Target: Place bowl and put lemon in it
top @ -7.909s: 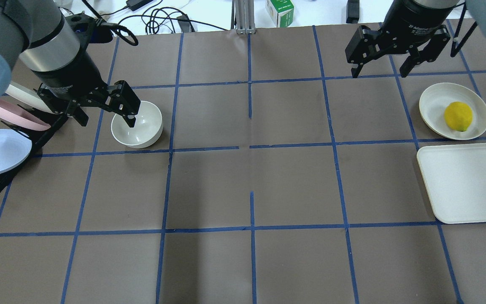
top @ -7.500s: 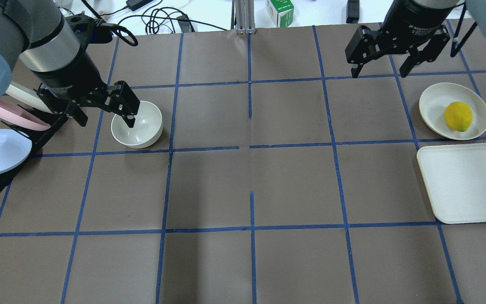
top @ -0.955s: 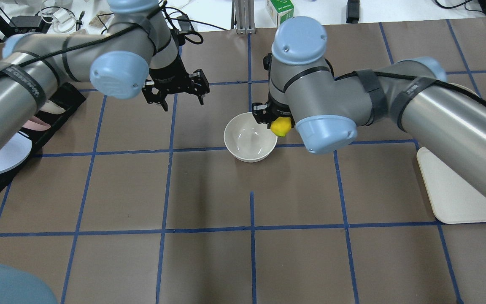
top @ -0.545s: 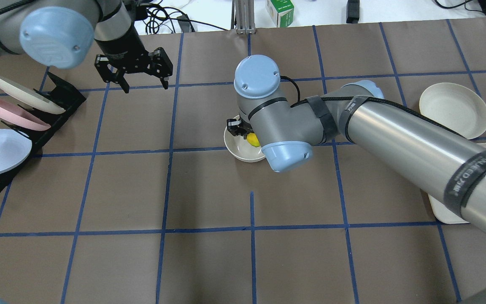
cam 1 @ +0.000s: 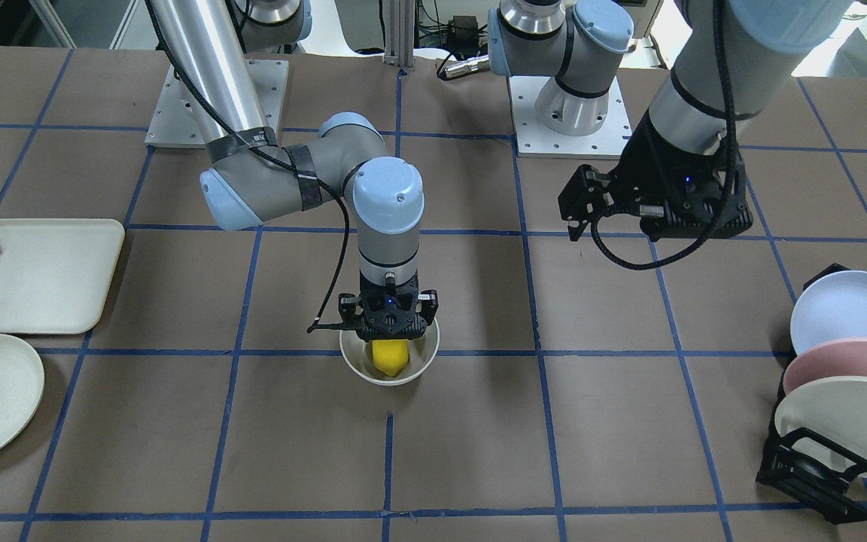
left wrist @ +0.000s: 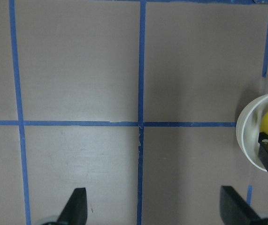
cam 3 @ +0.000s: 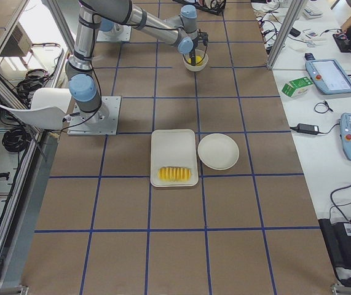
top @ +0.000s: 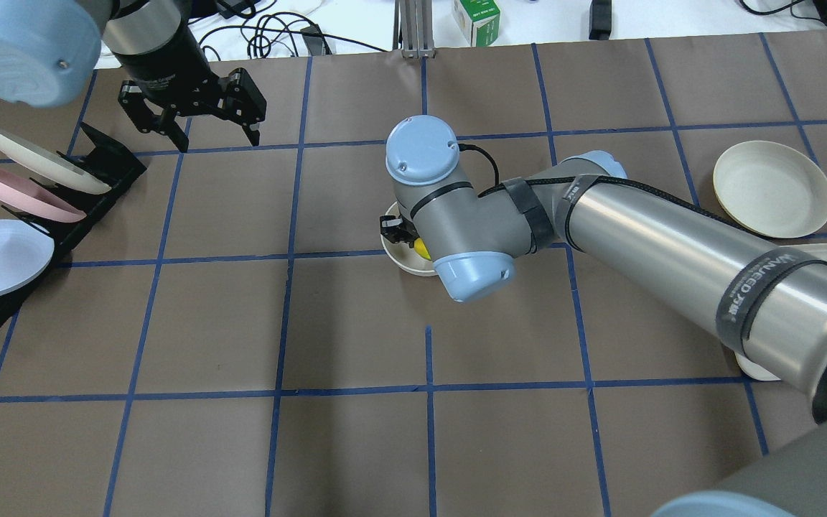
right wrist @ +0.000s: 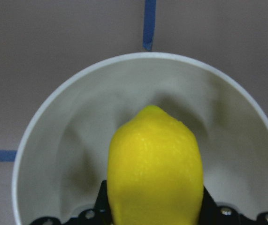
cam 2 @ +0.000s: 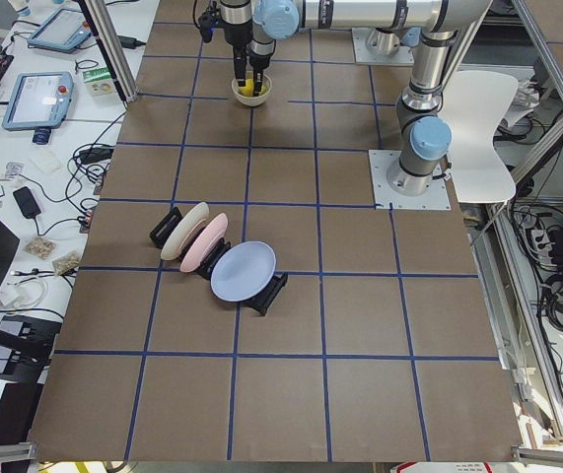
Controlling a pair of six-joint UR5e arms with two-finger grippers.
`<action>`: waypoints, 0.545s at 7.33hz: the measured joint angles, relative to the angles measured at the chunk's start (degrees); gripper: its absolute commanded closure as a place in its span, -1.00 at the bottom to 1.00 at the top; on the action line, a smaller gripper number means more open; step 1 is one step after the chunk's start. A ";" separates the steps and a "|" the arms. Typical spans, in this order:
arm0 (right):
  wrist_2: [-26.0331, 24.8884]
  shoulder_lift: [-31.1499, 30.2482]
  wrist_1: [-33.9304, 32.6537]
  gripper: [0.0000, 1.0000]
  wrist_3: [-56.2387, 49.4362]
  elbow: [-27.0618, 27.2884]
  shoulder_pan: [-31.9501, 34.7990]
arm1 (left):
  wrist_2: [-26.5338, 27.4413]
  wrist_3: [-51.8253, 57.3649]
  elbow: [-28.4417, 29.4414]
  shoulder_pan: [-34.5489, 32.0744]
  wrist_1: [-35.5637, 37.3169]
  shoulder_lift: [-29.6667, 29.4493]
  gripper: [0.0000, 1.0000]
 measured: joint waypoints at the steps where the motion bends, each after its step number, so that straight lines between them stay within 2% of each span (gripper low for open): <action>1: 0.04 -1.16 0.54 -1.00 -0.73 -0.17 -0.42 | 0.02 -0.03 -0.44 0.04 -0.76 1.03 -1.00; 3: 0.00 -7.70 6.08 -1.00 -1.16 -0.74 -2.30 | 0.18 0.12 -0.66 0.73 -1.39 1.62 -1.00; 4: 0.25 -13.03 12.95 -1.00 -1.20 -1.56 -4.72 | 0.21 0.14 -0.67 0.97 -1.59 1.67 -1.00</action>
